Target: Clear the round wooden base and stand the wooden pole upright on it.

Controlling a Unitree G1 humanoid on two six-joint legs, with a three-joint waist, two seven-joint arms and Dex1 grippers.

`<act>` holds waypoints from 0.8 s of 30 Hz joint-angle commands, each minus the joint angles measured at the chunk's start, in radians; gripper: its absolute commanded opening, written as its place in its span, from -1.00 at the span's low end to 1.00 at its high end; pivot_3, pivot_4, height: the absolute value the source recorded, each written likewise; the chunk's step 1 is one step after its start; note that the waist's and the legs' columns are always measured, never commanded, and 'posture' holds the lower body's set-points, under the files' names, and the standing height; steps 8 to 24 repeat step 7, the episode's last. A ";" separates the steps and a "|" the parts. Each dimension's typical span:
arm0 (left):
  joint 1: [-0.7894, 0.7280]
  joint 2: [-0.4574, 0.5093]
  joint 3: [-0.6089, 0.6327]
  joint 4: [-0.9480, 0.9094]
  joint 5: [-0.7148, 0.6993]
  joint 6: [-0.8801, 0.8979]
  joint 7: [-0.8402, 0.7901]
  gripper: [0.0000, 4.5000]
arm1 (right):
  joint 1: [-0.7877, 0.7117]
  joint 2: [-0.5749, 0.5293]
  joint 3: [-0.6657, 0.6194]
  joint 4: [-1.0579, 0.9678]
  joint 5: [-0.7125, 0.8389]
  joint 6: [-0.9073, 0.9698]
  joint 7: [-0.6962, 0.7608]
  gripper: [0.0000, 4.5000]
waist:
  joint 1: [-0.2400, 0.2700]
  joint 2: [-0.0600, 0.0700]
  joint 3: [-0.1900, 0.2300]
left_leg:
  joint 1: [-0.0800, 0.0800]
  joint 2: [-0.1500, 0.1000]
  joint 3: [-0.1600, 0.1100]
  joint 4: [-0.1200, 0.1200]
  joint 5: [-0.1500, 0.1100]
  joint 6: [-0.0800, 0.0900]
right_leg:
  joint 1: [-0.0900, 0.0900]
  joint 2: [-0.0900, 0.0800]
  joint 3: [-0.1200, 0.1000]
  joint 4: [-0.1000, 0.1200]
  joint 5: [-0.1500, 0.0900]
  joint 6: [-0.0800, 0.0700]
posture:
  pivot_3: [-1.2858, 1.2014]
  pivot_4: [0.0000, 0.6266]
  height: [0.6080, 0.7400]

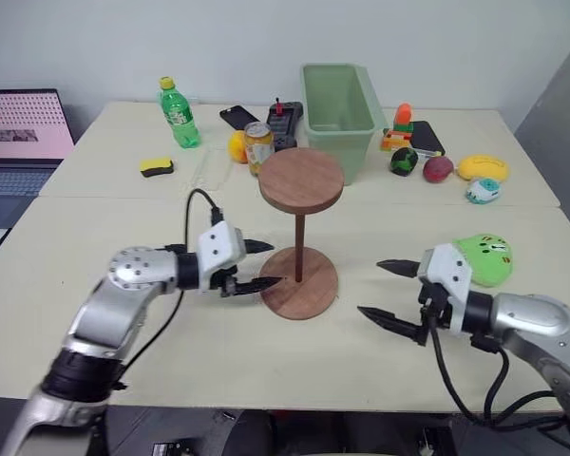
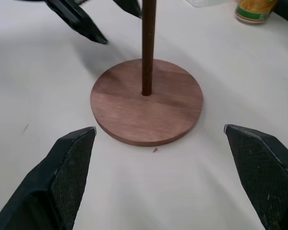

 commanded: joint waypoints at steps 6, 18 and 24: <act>0.206 0.109 0.316 -0.023 -0.075 0.091 0.021 0.37 | 0.050 -0.086 -0.189 0.044 0.085 -0.083 0.188 1.00 | 0.004 0.001 0.002 | 0.000 0.001 -0.001 0.000 0.000 0.000 | 0.001 -0.001 0.000 0.000 0.000 0.000 | 0.03 -0.52 1.00; 0.222 0.110 0.319 -0.015 -0.069 0.086 0.023 0.37 | 0.047 -0.088 -0.186 0.051 0.084 -0.087 0.192 1.00 | 0.004 0.001 0.002 | 0.000 0.001 -0.001 0.000 0.000 0.000 | 0.001 -0.001 0.000 0.000 0.000 0.000 | 0.03 -0.52 1.00; 0.222 0.110 0.319 -0.015 -0.069 0.086 0.023 0.37 | 0.047 -0.088 -0.186 0.051 0.084 -0.087 0.192 1.00 | 0.004 0.001 0.002 | 0.000 0.001 -0.001 0.000 0.000 0.000 | 0.001 -0.001 0.000 0.000 0.000 0.000 | 0.03 -0.52 1.00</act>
